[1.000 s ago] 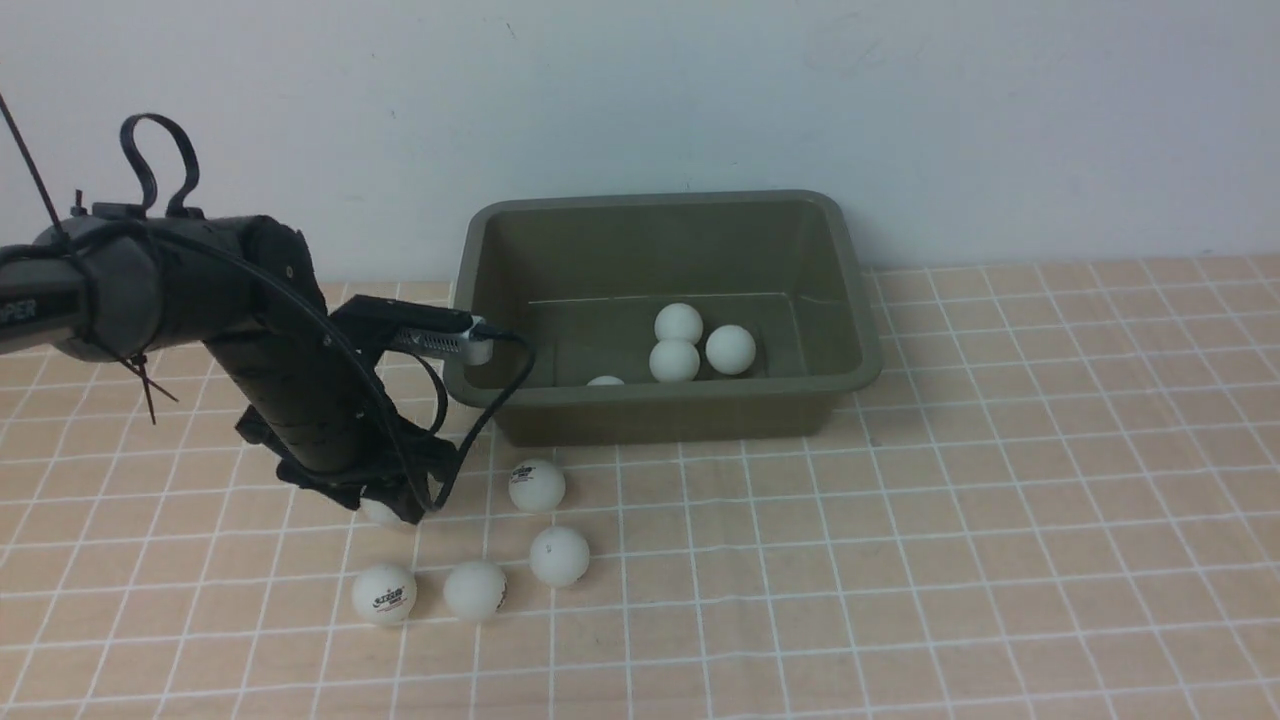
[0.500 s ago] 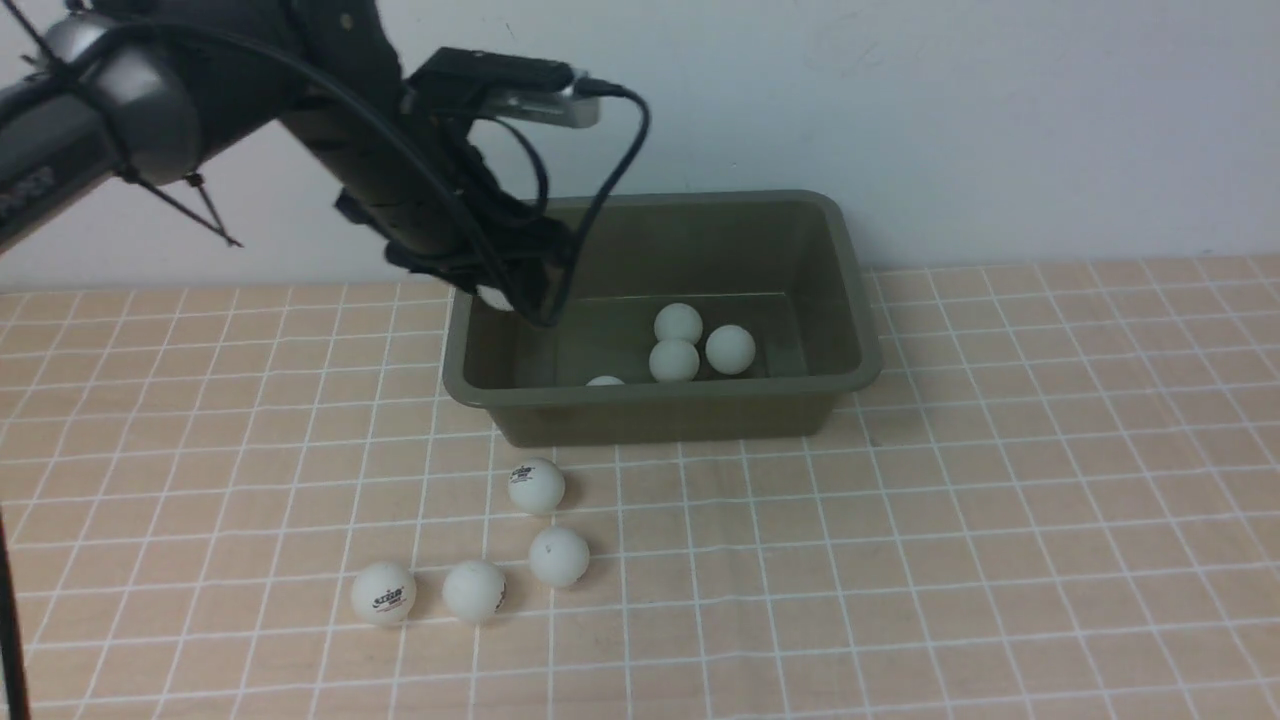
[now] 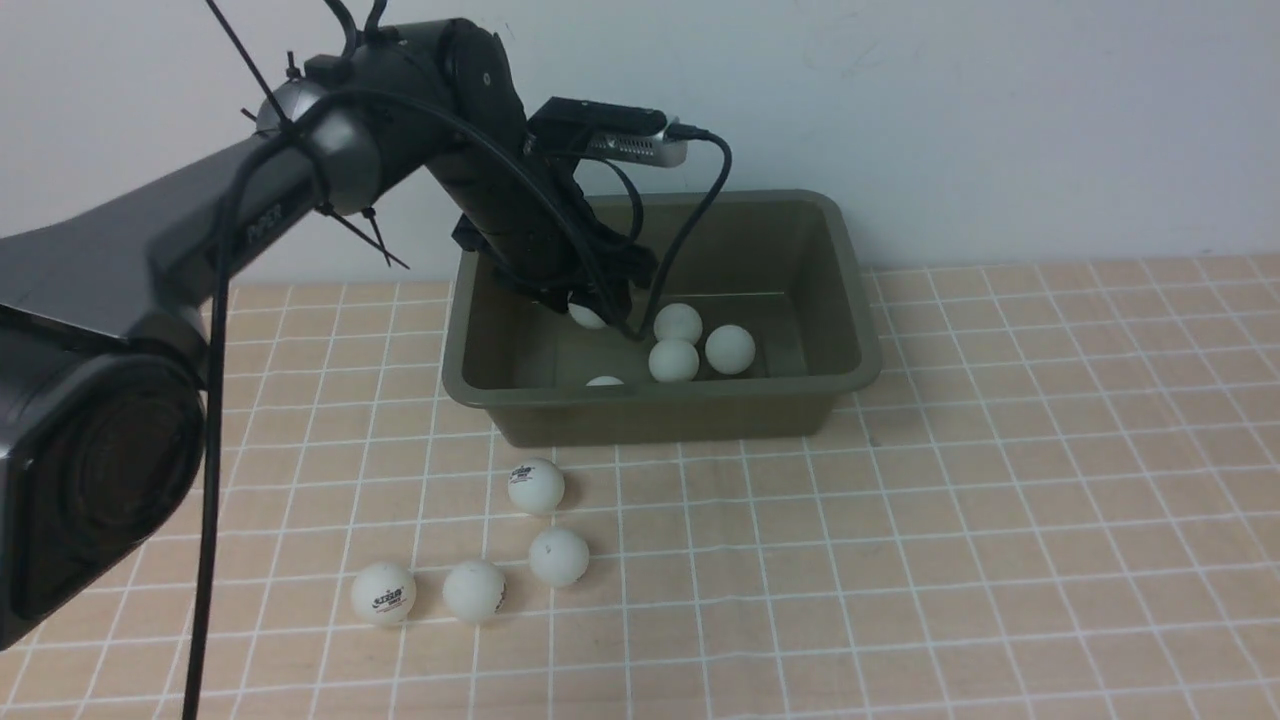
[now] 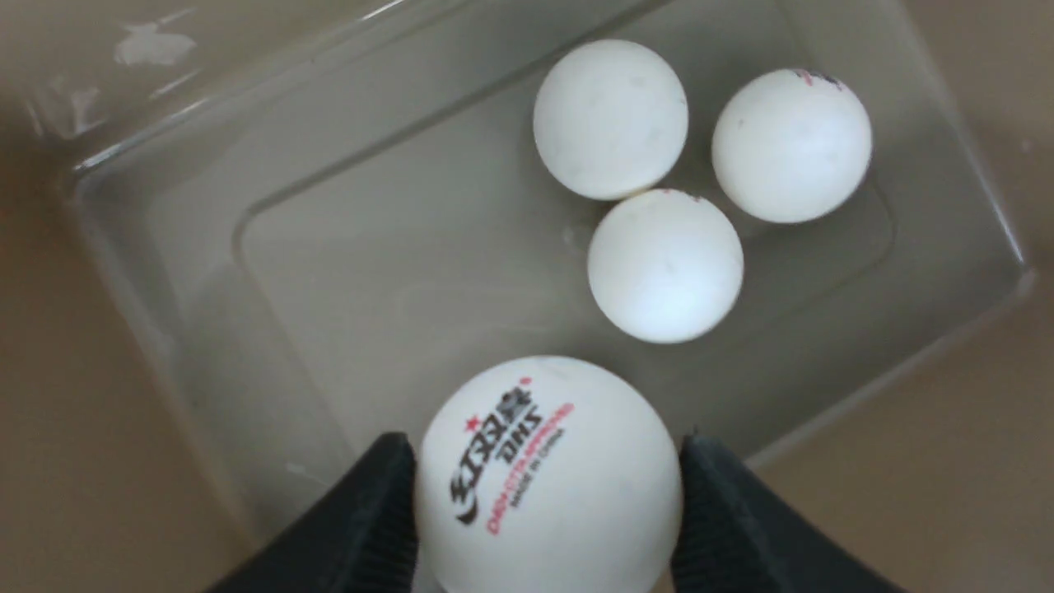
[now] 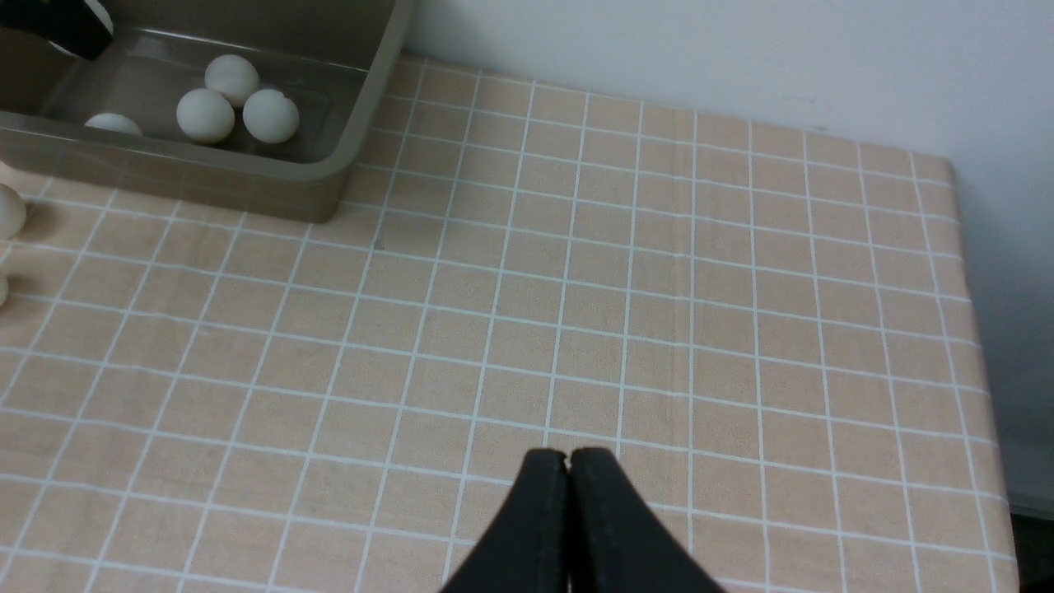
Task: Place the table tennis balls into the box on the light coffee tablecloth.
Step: 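Drop the ball into the bin, then reach for and grasp a ping pong ball on the table beside the basket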
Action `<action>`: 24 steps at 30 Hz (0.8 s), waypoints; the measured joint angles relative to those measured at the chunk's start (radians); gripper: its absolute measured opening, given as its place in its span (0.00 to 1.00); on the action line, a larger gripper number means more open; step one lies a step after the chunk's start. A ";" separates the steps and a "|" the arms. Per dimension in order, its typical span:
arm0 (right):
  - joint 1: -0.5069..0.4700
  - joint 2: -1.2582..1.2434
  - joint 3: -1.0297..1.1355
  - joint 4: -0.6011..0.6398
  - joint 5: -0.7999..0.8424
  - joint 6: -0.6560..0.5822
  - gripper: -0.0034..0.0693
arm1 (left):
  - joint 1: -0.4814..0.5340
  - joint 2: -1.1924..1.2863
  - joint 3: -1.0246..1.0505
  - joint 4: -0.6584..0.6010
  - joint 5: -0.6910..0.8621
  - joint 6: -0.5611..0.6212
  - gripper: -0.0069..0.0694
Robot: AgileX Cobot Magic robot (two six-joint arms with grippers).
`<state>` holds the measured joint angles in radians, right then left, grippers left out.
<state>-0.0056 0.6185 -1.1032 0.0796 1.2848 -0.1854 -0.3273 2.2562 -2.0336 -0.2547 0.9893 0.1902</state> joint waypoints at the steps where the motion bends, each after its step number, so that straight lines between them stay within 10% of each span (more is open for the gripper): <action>1: 0.000 0.000 0.000 0.000 0.000 -0.002 0.02 | 0.000 0.001 -0.003 0.000 0.001 0.000 0.53; 8: 0.000 0.000 0.000 0.000 0.000 -0.014 0.02 | 0.000 0.019 -0.034 0.017 0.063 -0.012 0.68; 24: 0.000 0.000 0.027 0.000 -0.011 -0.040 0.02 | 0.002 -0.247 -0.143 0.224 0.250 -0.074 0.69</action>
<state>-0.0056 0.6185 -1.0763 0.0796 1.2738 -0.2255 -0.3255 2.0089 -2.1764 -0.0309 1.2394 0.1166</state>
